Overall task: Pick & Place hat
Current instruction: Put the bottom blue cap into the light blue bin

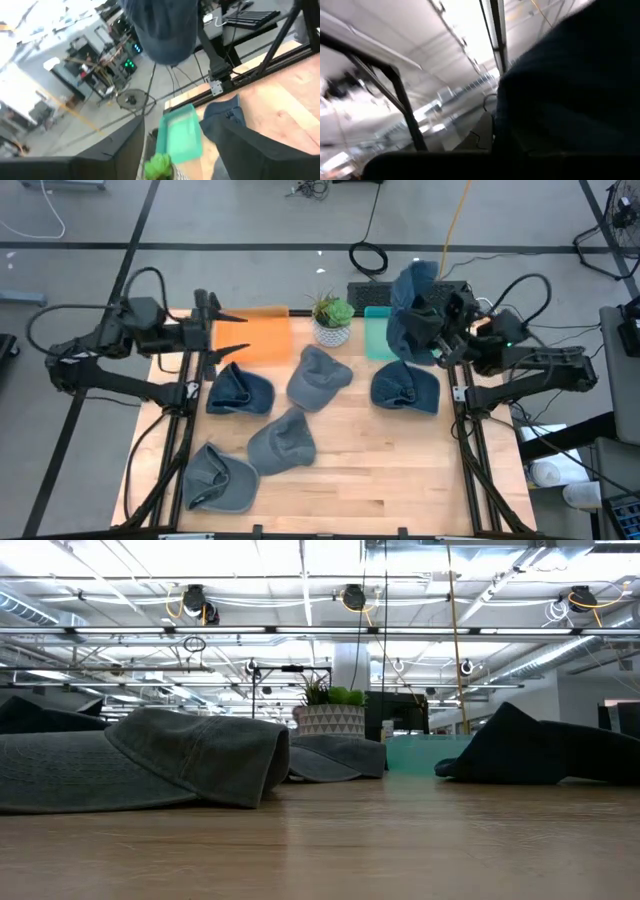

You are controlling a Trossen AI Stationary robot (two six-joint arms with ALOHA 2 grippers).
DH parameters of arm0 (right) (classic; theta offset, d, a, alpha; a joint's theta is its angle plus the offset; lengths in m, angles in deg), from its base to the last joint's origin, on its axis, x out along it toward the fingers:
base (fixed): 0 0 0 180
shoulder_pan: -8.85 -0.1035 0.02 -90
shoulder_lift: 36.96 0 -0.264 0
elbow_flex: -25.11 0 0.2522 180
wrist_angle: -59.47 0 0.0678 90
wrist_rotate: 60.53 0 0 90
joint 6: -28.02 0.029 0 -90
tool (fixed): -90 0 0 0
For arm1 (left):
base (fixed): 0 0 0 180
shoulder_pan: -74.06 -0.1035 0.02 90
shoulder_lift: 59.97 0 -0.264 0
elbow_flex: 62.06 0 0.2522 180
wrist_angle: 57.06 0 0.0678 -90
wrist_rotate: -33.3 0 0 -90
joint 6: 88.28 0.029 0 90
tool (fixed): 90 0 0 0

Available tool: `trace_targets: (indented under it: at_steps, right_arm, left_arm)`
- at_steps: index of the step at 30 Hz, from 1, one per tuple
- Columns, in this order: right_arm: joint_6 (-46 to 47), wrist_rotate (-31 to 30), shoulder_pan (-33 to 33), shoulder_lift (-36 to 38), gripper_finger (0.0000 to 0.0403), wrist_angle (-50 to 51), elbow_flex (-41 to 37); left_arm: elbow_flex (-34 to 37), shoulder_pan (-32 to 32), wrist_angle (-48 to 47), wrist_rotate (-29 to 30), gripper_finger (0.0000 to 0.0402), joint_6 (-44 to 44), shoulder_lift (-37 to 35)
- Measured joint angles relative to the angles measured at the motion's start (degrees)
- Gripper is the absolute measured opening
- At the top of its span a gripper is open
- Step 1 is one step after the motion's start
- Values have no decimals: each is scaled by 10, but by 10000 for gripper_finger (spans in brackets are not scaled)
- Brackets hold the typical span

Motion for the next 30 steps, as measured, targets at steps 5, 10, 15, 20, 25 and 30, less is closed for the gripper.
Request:
trace_targets:
  at_steps: [5, 10, 15, 20, 25, 30]
  right_arm:
    - [-103, -1, -9, -26, 5, 160, 112]
    - [-172, -2, -9, -60, 5, 224, 189]
    - [-261, -2, -9, -85, 5, 233, 214]
    - [-396, -3, -9, -99, 5, 241, 216]
    - [-527, -36, -8, -102, 5, 252, 216]
    - [-585, -36, 1, -99, 5, 264, 216]
  left_arm:
    - [0, -11, -6, 8, 268, -65, -33]
    - [0, -16, -12, 9, 286, -135, -54]
    - [0, -16, -28, 9, 300, -178, -73]
    - [0, -16, -39, 9, 307, -197, -84]
    - [0, -16, -51, 9, 308, -207, -86]
    - [0, -16, -57, 13, 308, -205, -86]
